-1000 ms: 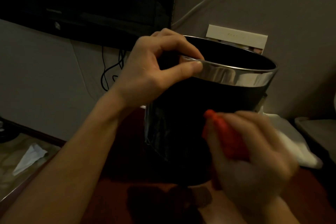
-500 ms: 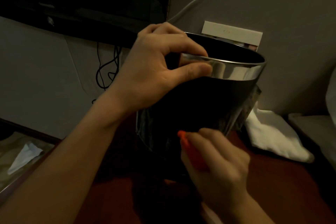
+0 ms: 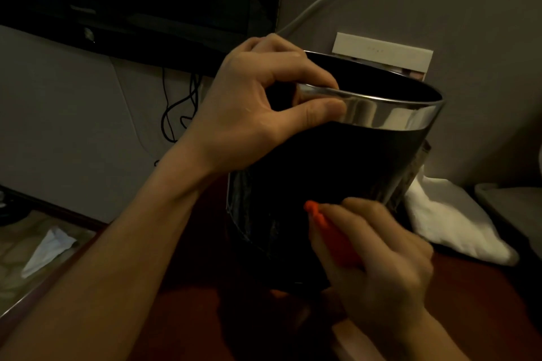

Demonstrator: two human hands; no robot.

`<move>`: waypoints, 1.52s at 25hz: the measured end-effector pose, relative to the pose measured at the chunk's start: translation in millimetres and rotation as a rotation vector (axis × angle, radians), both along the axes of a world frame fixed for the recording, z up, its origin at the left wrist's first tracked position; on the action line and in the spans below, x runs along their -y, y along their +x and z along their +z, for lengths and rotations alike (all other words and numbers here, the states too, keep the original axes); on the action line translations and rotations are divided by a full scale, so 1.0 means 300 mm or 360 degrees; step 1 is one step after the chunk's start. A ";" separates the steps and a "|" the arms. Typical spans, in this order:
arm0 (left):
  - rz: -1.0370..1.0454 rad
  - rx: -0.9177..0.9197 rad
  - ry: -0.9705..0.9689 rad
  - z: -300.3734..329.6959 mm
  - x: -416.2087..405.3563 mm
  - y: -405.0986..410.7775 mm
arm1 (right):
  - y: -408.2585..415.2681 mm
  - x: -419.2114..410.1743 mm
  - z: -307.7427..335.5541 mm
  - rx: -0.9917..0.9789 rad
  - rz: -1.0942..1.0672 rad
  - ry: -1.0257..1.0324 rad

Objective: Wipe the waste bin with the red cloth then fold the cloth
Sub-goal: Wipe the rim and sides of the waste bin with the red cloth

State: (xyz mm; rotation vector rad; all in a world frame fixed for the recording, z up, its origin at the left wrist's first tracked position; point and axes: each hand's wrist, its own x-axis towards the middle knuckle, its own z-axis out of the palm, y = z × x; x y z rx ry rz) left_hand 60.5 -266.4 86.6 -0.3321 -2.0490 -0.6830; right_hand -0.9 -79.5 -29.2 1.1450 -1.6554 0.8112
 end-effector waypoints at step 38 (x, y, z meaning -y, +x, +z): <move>-0.0057 -0.0025 0.0179 -0.009 0.018 -0.014 | -0.059 -0.052 0.084 0.0073 0.0041 -0.0357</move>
